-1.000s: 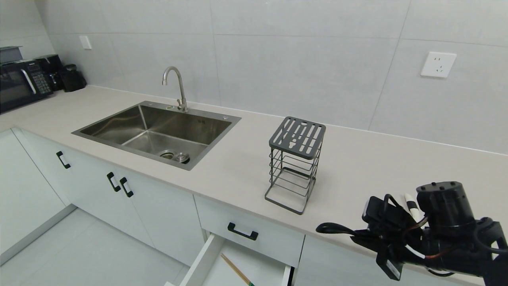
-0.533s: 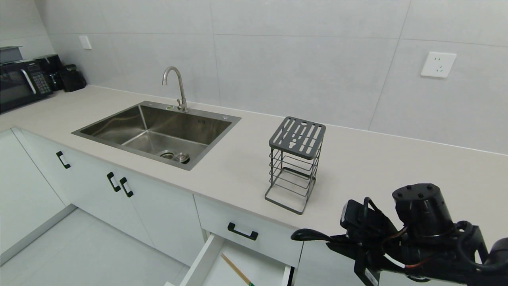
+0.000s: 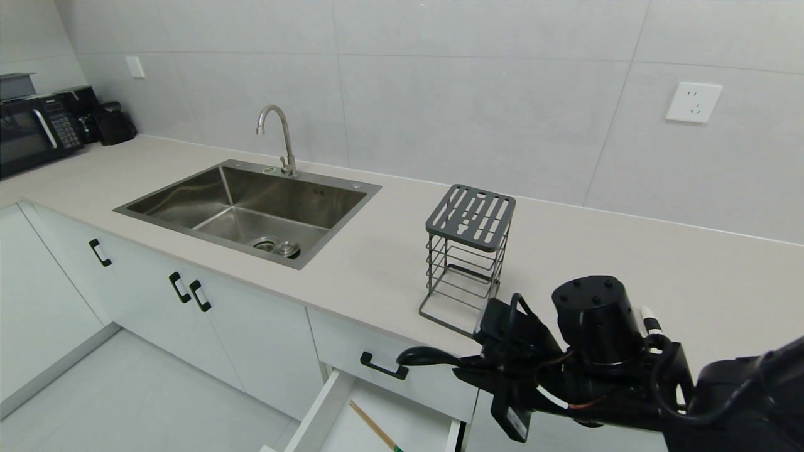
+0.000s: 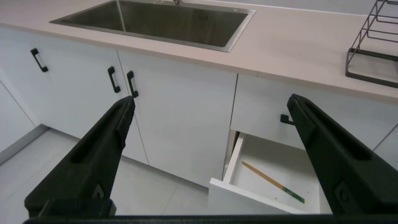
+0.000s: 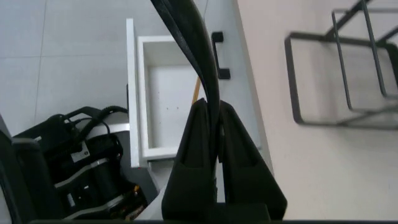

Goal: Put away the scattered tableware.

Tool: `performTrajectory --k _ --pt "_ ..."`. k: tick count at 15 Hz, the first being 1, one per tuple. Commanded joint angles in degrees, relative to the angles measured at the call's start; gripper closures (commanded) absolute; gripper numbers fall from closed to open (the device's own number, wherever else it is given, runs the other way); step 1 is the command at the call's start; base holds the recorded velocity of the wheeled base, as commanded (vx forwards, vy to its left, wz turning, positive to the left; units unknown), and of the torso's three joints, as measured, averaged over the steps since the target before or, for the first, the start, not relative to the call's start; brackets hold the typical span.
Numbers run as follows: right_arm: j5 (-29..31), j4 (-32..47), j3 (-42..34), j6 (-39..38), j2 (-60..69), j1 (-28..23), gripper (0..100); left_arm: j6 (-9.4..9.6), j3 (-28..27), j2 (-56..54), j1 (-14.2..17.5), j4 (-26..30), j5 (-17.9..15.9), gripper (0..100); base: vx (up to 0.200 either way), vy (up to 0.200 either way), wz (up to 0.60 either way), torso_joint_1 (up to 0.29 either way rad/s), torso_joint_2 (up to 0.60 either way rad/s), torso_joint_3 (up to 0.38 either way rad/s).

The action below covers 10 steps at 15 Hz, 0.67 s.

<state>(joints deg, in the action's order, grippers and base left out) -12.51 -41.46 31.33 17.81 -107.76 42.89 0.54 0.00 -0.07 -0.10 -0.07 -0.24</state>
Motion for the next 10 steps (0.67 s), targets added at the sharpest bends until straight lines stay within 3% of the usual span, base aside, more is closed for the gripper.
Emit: performTrajectory --k 1,4,10 --pt "0.91 -0.29 4.44 -0.23 -5.70 2.55 100 -0.01 0.00 0.07 0.01 -0.01 -0.02 0 0.000 0.000 0.00 0.000 0.00 0.000" --pt "4.51 -1.25 13.67 -5.15 -10.54 6.77 100 -0.01 0.00 0.07 0.01 -0.01 -0.02 0 0.000 0.000 0.00 0.000 0.00 0.000" --pt "6.36 -0.55 12.09 -2.43 -12.65 8.88 100 -0.01 0.00 0.07 0.01 -0.01 -0.02 0 0.000 0.000 0.00 0.000 0.00 0.000"
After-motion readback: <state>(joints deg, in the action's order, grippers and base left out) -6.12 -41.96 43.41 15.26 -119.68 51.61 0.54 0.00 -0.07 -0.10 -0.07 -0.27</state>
